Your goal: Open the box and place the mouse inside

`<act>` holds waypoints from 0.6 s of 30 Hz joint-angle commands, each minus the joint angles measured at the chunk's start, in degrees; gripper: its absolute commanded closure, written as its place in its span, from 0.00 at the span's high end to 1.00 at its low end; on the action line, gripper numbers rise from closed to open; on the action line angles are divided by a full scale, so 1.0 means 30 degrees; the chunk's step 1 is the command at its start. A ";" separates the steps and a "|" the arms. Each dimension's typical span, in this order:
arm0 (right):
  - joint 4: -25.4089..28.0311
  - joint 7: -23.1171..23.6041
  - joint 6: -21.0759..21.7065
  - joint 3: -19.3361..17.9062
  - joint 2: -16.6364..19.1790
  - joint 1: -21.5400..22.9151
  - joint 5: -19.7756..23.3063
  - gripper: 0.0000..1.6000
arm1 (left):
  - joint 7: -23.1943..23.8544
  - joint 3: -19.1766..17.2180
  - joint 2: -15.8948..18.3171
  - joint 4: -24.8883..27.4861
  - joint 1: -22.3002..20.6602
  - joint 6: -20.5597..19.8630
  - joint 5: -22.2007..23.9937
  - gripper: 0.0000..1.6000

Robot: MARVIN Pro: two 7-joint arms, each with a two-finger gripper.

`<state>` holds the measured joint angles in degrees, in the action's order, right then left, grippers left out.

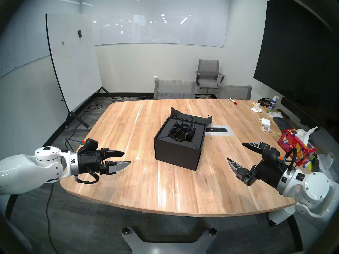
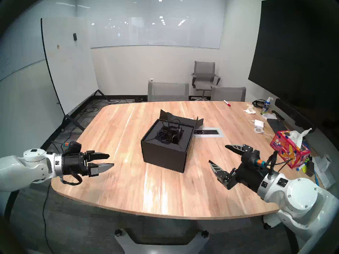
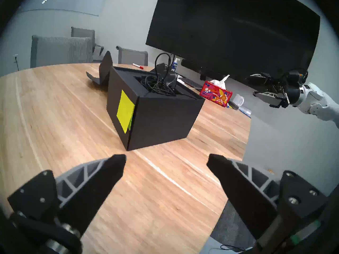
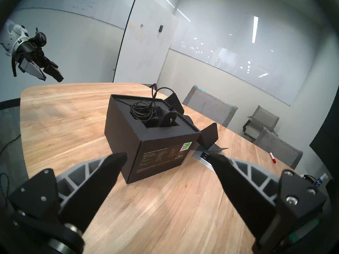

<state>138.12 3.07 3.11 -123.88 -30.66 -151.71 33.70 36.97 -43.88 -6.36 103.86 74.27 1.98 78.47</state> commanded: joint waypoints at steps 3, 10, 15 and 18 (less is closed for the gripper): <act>0.0222 0.0027 -0.0065 -0.0081 0.0015 0.0056 -0.0043 1.00 | 0.0091 -0.0160 0.0077 0.0128 -0.0152 0.0150 0.0087 1.00; 0.0222 0.0028 -0.0065 -0.0081 0.0015 0.0056 -0.0043 1.00 | 0.0096 -0.0140 0.0080 0.0127 -0.0170 0.0154 0.0091 1.00; 0.0222 0.0028 -0.0065 -0.0081 0.0015 0.0056 -0.0043 1.00 | 0.0097 -0.0125 0.0082 0.0127 -0.0183 0.0157 0.0094 1.00; 0.0222 0.0028 -0.0065 -0.0081 0.0015 0.0056 -0.0043 1.00 | 0.0097 -0.0117 0.0083 0.0127 -0.0191 0.0158 0.0095 1.00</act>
<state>138.12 3.07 3.11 -123.88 -30.66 -151.71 33.70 37.32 -43.73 -6.21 103.92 74.15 2.08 78.55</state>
